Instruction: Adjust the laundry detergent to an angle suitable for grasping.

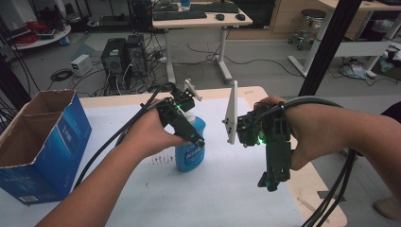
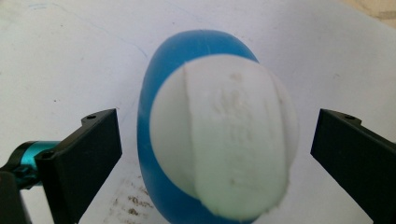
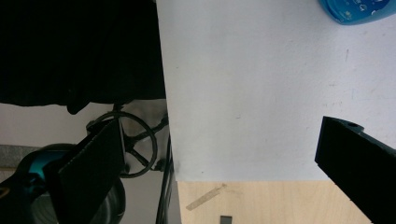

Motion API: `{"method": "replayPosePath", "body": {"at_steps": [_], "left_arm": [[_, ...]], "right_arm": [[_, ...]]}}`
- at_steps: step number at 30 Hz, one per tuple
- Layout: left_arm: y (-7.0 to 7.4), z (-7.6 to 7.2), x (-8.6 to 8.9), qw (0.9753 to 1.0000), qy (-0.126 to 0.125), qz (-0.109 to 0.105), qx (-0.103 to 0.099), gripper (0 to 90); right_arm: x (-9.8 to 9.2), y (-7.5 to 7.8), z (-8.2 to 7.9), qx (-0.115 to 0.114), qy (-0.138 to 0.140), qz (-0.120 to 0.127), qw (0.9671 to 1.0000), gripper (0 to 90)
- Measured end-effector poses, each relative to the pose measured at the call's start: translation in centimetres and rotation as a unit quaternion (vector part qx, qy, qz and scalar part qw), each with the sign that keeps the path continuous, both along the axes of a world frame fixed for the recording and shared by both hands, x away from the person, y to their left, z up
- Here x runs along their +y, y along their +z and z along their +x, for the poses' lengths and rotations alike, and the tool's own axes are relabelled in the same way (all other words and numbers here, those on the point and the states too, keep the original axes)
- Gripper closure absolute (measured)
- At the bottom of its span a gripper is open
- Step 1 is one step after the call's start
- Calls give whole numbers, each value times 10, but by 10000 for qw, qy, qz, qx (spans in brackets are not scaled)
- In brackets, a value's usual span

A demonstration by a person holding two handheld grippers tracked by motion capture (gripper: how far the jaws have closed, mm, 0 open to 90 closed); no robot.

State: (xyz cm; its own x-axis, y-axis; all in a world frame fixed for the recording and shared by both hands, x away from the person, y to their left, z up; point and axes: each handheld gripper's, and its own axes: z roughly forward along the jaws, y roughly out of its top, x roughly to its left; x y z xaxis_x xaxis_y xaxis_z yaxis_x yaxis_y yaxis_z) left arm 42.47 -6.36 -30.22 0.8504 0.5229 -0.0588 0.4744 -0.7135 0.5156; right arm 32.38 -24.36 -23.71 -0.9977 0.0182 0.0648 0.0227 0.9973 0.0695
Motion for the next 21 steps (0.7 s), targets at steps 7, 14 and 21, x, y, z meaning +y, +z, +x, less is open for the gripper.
{"method": "replayPosePath", "body": {"at_steps": [7,14,21], "left_arm": [[-4,3,-4,9999,95,46,-62,17],[-10,5,-8,9999,103,116,-61,17],[-12,5,-11,9997,124,181,-116,27]], "right_arm": [[0,-1,1,8,-7,-8,10000,10],[2,-1,2,15,3,-1,10000,10],[2,-2,3,-1,-8,-16,10000,10]]}}
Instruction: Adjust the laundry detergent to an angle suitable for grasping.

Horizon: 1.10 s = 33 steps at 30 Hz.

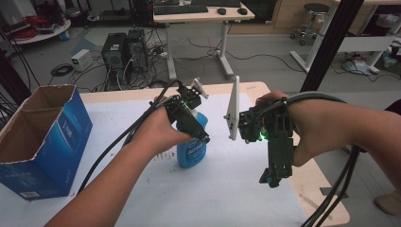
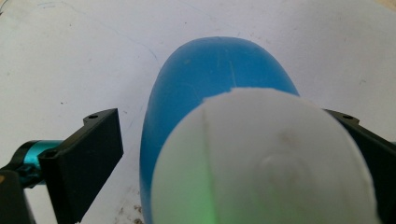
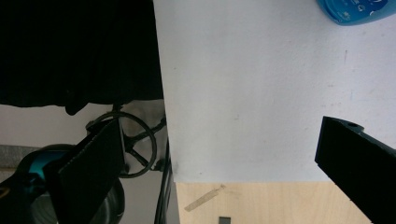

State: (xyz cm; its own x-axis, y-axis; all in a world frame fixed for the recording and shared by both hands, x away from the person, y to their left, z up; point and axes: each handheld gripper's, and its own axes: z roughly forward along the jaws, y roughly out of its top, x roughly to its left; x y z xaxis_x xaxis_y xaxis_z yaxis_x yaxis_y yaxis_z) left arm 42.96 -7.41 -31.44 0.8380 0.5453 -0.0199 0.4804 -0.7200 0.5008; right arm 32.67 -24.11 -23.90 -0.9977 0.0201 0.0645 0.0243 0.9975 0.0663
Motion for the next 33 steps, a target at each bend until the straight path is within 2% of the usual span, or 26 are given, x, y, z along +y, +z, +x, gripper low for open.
{"method": "replayPosePath", "body": {"at_steps": [1,3,6,11,13,15,18,33], "left_arm": [[0,0,0,10000,0,8,-20,27],[0,-1,-1,10000,-24,52,-59,82],[0,-1,-1,9999,-25,91,-96,82],[0,-1,-1,10000,-49,29,-78,84],[1,-2,-2,9999,-82,-40,-81,130],[1,-2,-2,9999,-90,-81,-98,131],[1,-2,-2,9999,-115,-1,-104,155],[0,-2,-1,9998,-77,70,-167,243]], "right_arm": [[0,0,0,3,1,-13,10000,11],[0,0,0,1,8,-16,10000,10],[0,0,0,-2,-4,-4,10000,10],[-1,0,1,6,-17,-12,10000,10],[0,0,1,-2,-29,-5,10000,10],[0,0,0,-24,-5,0,10000,11],[2,1,-1,-21,20,-16,10000,11],[2,1,0,-48,-26,-38,10000,10]]}}
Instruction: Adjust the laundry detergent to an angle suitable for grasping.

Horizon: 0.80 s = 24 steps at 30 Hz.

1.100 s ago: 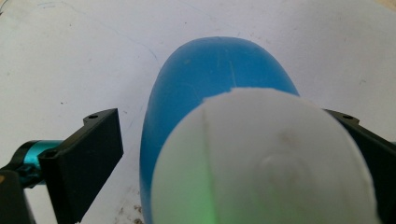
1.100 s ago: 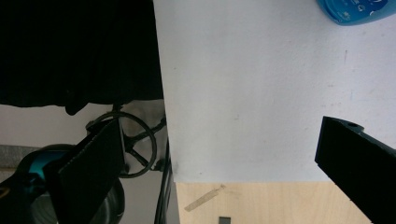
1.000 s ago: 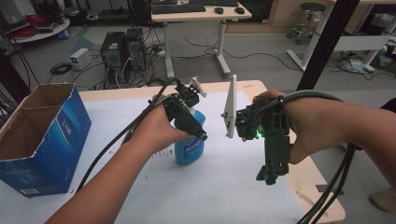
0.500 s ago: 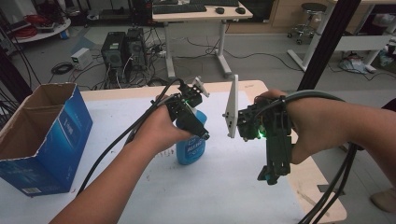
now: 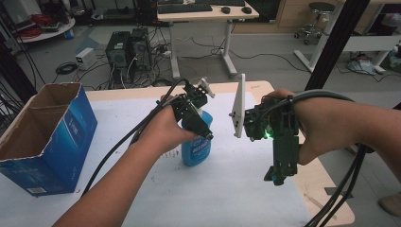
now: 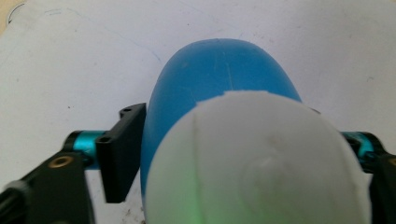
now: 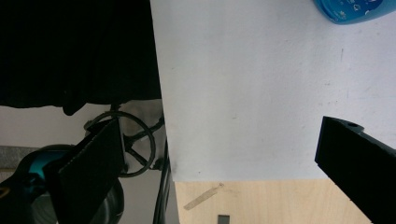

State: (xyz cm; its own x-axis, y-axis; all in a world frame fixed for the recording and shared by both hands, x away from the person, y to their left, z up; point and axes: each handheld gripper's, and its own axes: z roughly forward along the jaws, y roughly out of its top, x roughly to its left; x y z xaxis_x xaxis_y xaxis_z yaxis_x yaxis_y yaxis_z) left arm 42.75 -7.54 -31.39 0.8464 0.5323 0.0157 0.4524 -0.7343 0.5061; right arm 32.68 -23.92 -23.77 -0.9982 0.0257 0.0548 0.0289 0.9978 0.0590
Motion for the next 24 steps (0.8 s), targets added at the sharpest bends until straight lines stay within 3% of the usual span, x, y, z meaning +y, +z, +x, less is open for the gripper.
{"method": "replayPosePath", "body": {"at_steps": [12,15,24], "left_arm": [[0,0,-1,9999,-10,76,-67,311],[0,-1,-2,9999,-40,104,-87,378],[-1,1,-1,9999,-63,90,-96,389]], "right_arm": [[0,0,0,-2,25,24,10000,10],[0,0,1,-2,23,23,10000,11],[1,0,0,5,13,28,10000,11]]}}
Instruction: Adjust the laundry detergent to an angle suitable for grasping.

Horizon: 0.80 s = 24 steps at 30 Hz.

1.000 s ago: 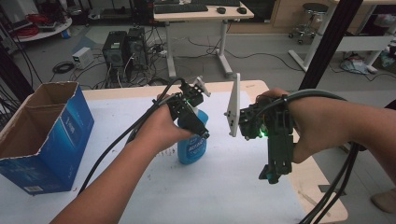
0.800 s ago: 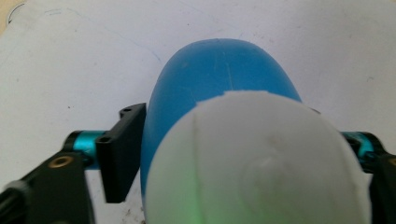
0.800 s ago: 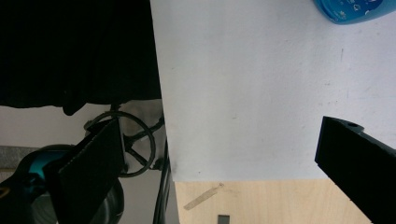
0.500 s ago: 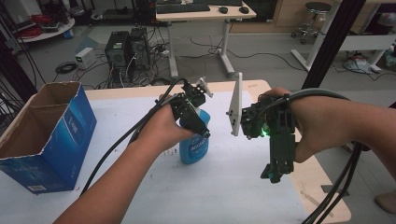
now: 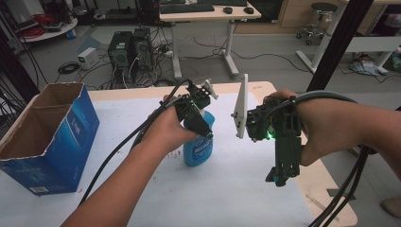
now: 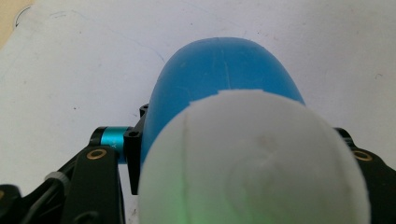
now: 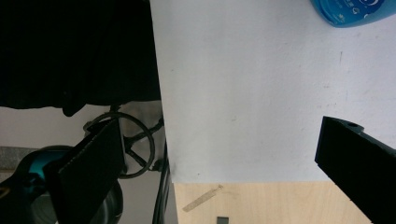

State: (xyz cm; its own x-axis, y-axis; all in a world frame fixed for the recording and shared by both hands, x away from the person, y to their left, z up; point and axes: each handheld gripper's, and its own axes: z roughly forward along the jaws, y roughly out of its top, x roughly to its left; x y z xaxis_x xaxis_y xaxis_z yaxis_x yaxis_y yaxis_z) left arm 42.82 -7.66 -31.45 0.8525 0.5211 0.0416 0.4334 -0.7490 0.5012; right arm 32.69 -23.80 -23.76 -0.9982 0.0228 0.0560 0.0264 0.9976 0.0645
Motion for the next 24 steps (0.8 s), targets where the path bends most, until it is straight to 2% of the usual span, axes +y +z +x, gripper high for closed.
{"method": "replayPosePath", "body": {"at_steps": [2,5,14,19,20,24], "left_arm": [[2,0,-1,9999,-25,105,33,389],[5,-2,-1,9997,-93,201,-40,389],[29,-13,17,9991,-366,96,-174,389],[47,-20,33,9969,-748,110,-221,389],[47,-20,33,9969,-748,110,-221,389],[59,-23,53,9956,-920,74,-183,389]], "right_arm": [[1,-1,0,2,16,-5,10000,10],[2,-2,1,2,4,-3,10000,10],[9,-3,0,-11,99,36,9999,11],[17,-3,1,-8,176,34,9998,10],[17,-3,1,-8,176,34,9998,10],[23,-2,2,-4,201,-12,9998,11]]}}
